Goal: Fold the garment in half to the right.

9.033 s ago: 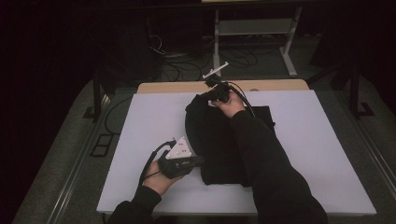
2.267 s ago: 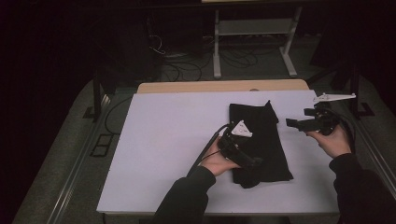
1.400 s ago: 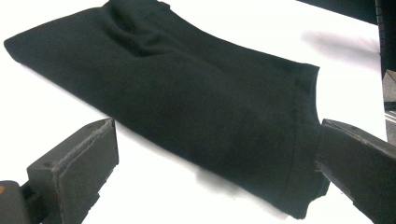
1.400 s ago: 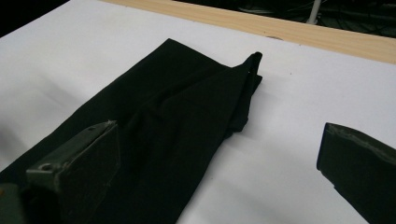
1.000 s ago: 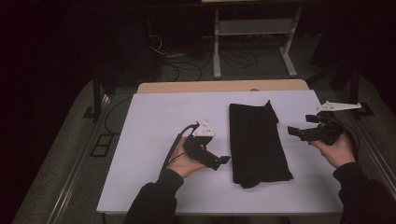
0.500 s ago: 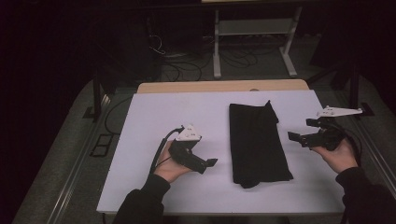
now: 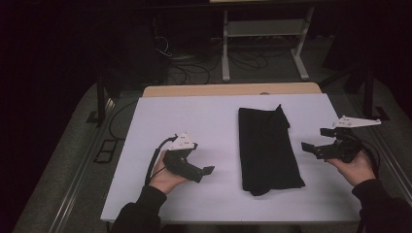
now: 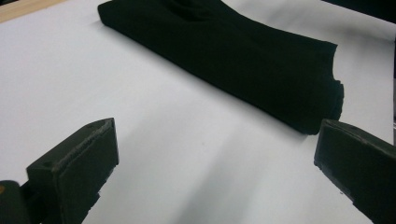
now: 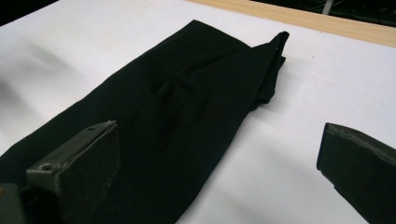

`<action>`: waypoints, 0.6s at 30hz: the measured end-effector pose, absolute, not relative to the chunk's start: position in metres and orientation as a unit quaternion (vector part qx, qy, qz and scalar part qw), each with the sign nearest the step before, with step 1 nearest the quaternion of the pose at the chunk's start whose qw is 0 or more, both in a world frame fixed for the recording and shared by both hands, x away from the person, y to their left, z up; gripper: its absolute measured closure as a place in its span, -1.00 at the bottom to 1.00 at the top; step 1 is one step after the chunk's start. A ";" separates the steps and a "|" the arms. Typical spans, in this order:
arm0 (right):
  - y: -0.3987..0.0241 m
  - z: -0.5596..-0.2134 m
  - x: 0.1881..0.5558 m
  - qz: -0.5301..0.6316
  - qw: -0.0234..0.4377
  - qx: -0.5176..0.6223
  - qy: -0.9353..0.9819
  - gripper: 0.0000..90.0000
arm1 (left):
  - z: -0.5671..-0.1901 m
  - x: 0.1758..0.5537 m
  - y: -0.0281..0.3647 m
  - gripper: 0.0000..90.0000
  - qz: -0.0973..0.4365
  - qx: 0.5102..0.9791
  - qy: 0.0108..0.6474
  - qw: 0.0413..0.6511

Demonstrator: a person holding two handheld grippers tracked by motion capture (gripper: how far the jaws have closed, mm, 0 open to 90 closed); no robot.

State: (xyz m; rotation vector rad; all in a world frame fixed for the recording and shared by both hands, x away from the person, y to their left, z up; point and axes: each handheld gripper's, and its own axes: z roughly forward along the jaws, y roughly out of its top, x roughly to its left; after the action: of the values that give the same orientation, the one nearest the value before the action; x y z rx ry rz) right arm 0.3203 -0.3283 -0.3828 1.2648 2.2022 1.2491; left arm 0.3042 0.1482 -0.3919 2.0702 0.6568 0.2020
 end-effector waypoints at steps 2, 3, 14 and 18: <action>-0.329 -0.383 0.318 0.438 0.155 0.440 0.768 -1.00 | -0.393 0.303 0.152 -1.00 0.083 0.840 0.271 0.463; -0.329 -0.383 0.317 0.439 0.156 0.440 0.768 -1.00 | -0.394 0.303 0.154 -1.00 0.083 0.840 0.272 0.462; -0.331 -0.391 0.305 0.446 0.149 0.441 0.765 -1.00 | -0.402 0.299 0.177 -1.00 0.087 0.829 0.292 0.469; -0.331 -0.392 0.300 0.446 0.150 0.439 0.765 -1.00 | -0.401 0.298 0.187 -1.00 0.095 0.822 0.301 0.473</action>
State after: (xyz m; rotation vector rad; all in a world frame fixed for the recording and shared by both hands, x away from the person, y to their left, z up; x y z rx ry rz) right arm 0.3002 -0.3313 -0.3923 1.2608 2.1992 1.2817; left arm 0.2982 0.1875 -0.4013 2.0123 0.7359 0.2324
